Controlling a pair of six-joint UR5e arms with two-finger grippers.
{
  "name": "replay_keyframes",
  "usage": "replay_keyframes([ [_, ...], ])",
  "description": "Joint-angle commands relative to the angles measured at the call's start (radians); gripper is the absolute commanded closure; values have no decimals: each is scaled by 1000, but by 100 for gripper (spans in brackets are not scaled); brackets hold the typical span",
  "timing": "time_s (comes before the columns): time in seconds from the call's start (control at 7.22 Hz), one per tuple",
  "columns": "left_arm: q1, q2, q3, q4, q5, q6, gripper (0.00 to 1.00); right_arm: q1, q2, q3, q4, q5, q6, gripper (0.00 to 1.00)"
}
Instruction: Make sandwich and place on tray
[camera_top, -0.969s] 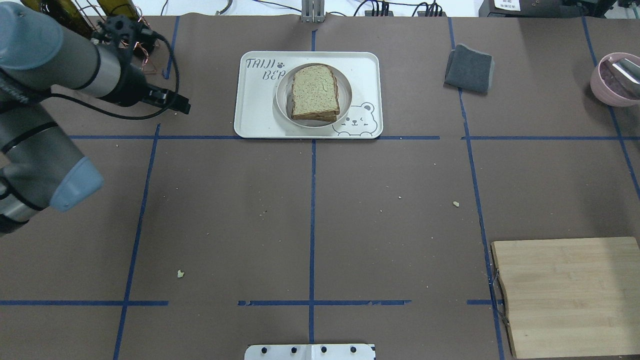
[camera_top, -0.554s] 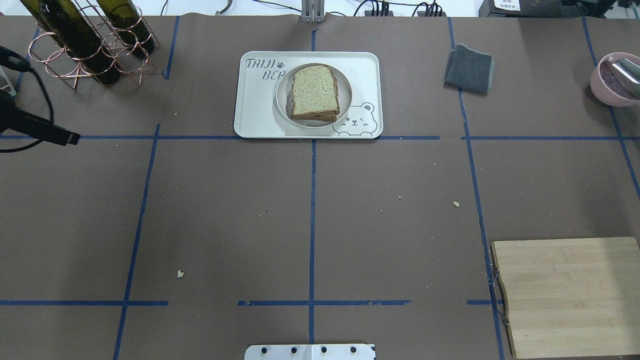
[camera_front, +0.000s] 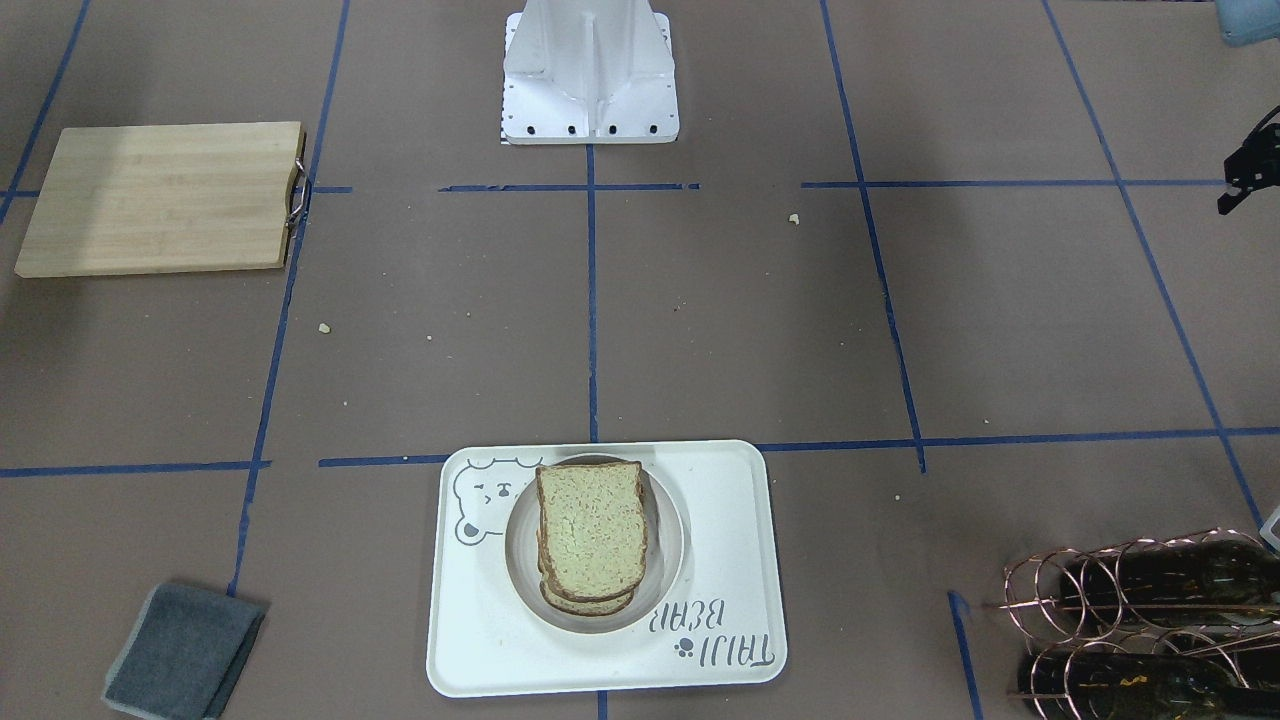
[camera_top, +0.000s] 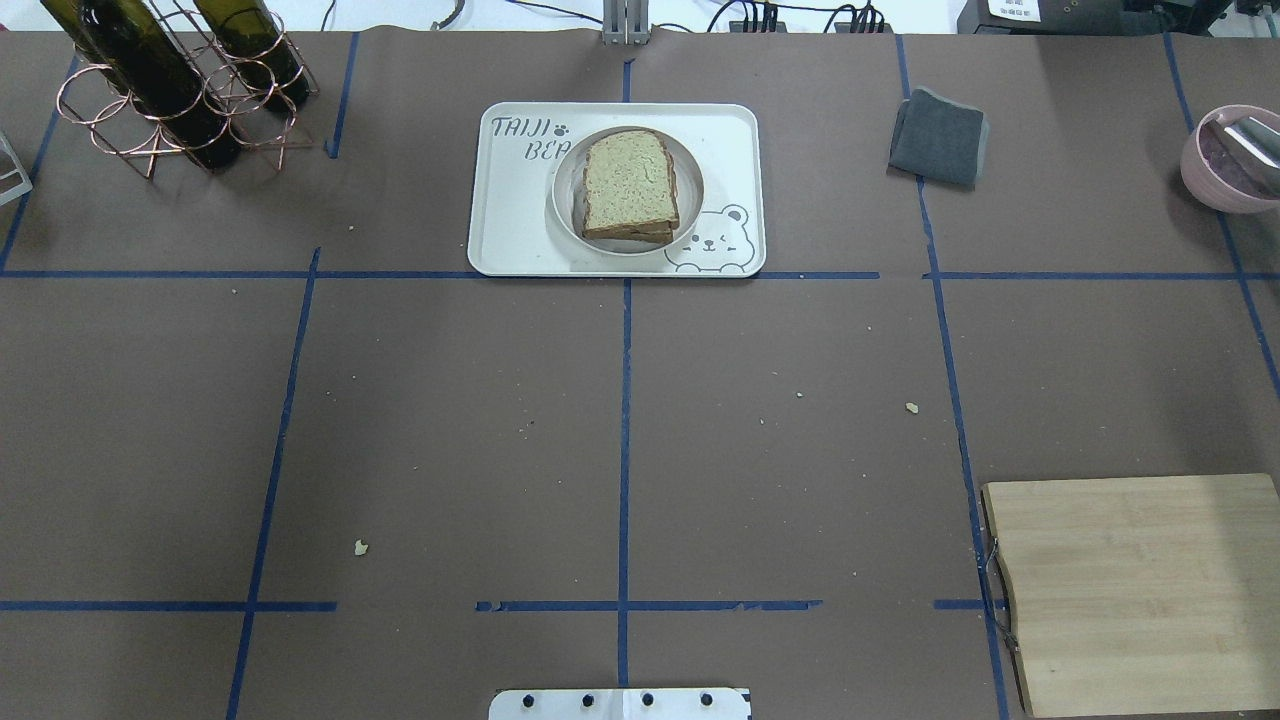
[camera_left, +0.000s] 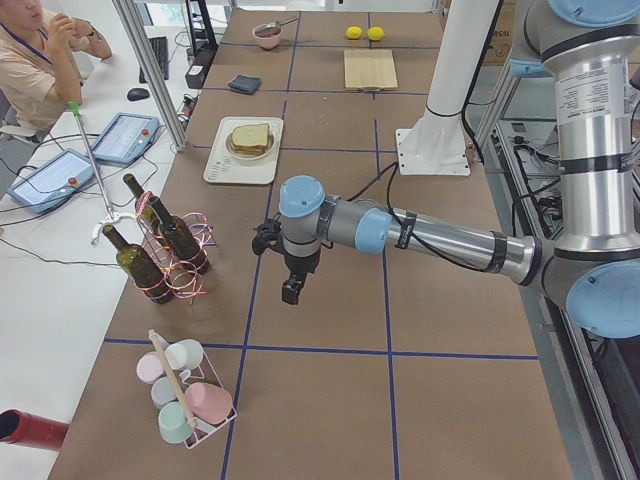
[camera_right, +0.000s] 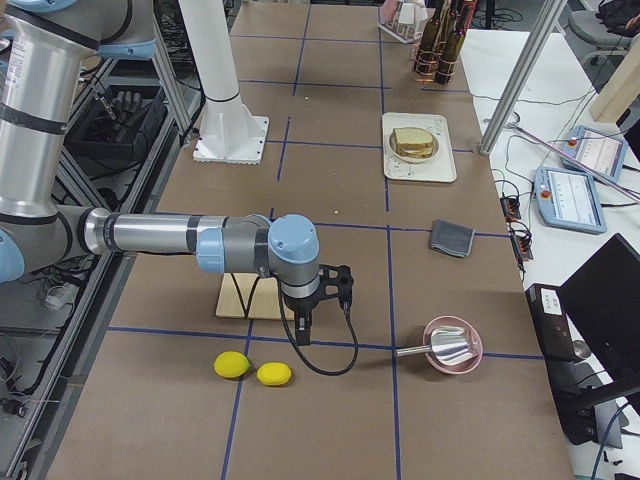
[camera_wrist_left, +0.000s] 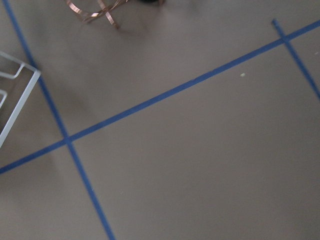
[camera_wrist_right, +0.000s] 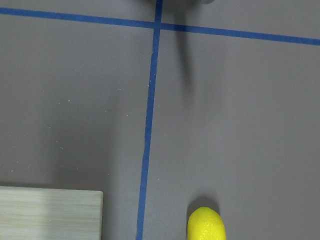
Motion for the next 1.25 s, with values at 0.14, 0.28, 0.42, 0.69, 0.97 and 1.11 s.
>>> replay_keyframes([
  [0.14,-150,59,65,82,-11,143,0,0,-2,-1,8,2,0,0],
  [0.28,-155,47,59,94,-8,142,0,0,-2,-3,8,2,0,0],
  [0.42,-155,39,49,98,-2,141,0,0,-2,-13,12,2,0,0],
  [0.69,-157,46,46,97,-8,144,0,0,0,-26,16,2,0,0],
  [0.97,-157,43,27,97,-5,144,0,0,0,-26,16,2,0,0],
  [1.11,-157,48,23,98,-10,144,0,0,-2,-26,16,2,0,0],
])
